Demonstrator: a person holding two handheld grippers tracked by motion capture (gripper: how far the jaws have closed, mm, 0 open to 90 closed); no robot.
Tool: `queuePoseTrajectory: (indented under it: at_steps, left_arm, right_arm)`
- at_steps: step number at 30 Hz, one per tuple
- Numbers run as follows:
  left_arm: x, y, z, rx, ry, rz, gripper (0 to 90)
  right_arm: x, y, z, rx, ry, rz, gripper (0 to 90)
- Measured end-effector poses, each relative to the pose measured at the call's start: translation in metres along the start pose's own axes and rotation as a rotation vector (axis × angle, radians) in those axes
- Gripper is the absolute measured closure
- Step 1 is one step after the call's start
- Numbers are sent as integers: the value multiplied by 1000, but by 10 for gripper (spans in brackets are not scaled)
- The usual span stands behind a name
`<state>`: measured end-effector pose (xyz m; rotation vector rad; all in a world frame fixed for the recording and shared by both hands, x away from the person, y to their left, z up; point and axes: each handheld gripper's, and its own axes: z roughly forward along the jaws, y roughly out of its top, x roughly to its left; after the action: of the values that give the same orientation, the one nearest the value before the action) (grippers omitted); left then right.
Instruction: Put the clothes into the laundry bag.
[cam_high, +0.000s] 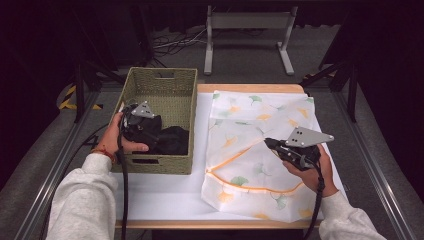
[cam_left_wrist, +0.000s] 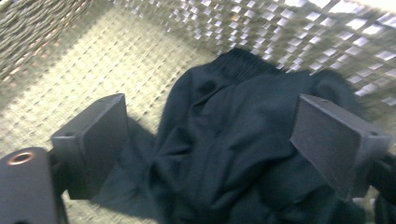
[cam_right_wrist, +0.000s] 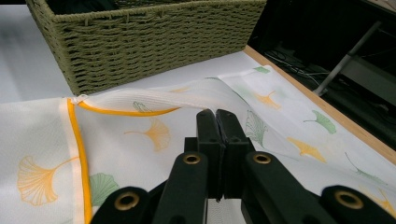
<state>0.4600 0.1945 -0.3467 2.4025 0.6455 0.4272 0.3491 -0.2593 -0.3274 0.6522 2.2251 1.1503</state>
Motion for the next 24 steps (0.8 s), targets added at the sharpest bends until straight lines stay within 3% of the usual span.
queuePoseTrajectory:
  at_steps: [3, 10, 19, 22, 24]
  left_arm:
    - [3, -2, 5, 31, -10, 8, 122]
    - [3, -4, 12, 54, -50, 34, 121]
    - [1, -1, 27, 156, -71, 53, 98]
    - [0, 0, 26, 150, -75, 62, 106]
    - [3, 0, 17, 75, -93, 43, 106]
  right_arm:
    - [0, -1, 0, 2, 2, 2, 899]
    - [-1, -2, 1, 8, 10, 6, 899]
    - [0, -3, 4, 15, 19, 4, 899]
    - [1, -3, 4, 17, 21, 0, 899]
    - [0, -4, 4, 19, 22, 3, 899]
